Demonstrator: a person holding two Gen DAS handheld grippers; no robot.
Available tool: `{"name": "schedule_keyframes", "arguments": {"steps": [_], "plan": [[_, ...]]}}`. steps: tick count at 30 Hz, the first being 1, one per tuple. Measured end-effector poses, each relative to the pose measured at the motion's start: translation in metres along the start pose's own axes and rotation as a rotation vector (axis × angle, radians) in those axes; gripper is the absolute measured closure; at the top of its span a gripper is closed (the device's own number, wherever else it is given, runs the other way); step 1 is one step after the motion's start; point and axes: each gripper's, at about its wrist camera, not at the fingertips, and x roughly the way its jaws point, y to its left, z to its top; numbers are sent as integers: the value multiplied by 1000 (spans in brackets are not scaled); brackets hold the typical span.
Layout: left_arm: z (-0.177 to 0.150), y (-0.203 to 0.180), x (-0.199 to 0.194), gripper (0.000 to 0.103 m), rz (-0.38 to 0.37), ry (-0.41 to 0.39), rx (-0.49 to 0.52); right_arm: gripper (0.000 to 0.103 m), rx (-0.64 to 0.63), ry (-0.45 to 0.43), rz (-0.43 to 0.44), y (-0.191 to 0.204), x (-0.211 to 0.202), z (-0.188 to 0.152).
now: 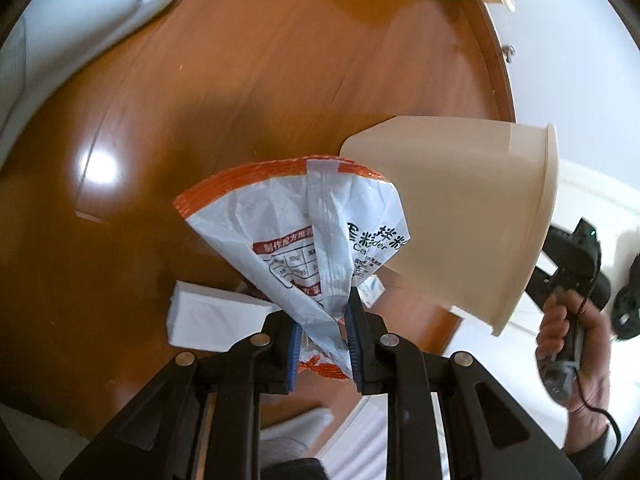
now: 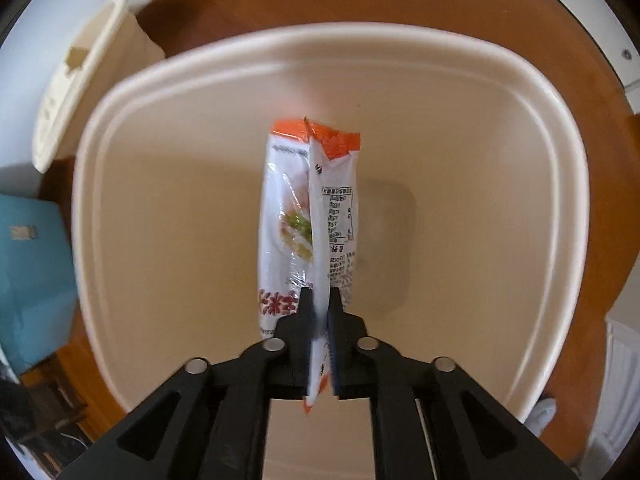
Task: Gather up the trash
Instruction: 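Carry the snack wrapper over the beige wastebasket and open the right gripper, then lower the held white wrapper into the wastebasket and open the left gripper, then grasp the blue glove in plastic bag with the left gripper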
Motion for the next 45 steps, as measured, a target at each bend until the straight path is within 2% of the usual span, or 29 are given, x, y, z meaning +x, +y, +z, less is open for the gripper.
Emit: {"name": "schedule_keyframes", "arguments": {"steps": [2,3,7,10,11,12,15,16,19,21,23,24,27,29,31,32,34,35,40,43,44,45], "plan": [[-1,-9,-9,84,21,-20,42,18,-11,-36,-1,5,-10,-3],[-1,-14,-13,84,30,-32,66,10,-19,-49,-1,6,-15,-5],[-7,-38,-38,84,18,-73,152,8,-40,-161,83,12,-69,-40],[-9,-77,-59,84,-30,-103,241,8,-6,-304,191,-7,-134,-96],[-10,-89,-65,84,-42,-112,269,8,31,-340,235,-21,-156,-126],[-13,-109,-73,84,-62,-121,313,8,66,-361,265,-35,-168,-145],[-21,-172,-81,84,-99,-132,451,8,200,-398,314,-74,-192,-231],[-23,-190,-80,84,-100,-130,492,8,235,-404,320,-88,-193,-242],[-28,-253,-57,84,-32,-122,651,8,355,-419,319,-131,-185,-279],[-25,-282,-29,84,23,-86,708,8,405,-390,302,-162,-174,-287],[-21,-298,-1,84,87,-60,737,8,463,-362,374,-182,-168,-284],[-18,-303,16,84,131,-53,743,8,496,-352,444,-188,-167,-285],[-11,-305,60,82,253,-28,724,8,550,-344,532,-202,-162,-289],[-3,-297,79,82,300,-6,702,8,558,-347,577,-204,-165,-285],[-3,-292,89,79,367,-23,711,8,549,-355,585,-206,-169,-285],[-6,-292,91,75,378,-29,718,8,545,-359,580,-205,-170,-285],[-14,-289,85,43,373,-48,733,8,549,-356,582,-208,-173,-286],[-14,-287,79,38,370,-56,741,8,554,-348,586,-209,-172,-287],[-37,-281,32,37,270,-69,813,8,566,-328,585,-212,-166,-294],[-74,-235,-3,36,266,-88,876,8,565,-333,590,-207,-166,-293],[-85,-214,-10,33,265,-93,856,8,558,-336,591,-204,-166,-293],[-88,-196,-11,25,261,-92,814,8,550,-337,590,-202,-167,-292]]}}
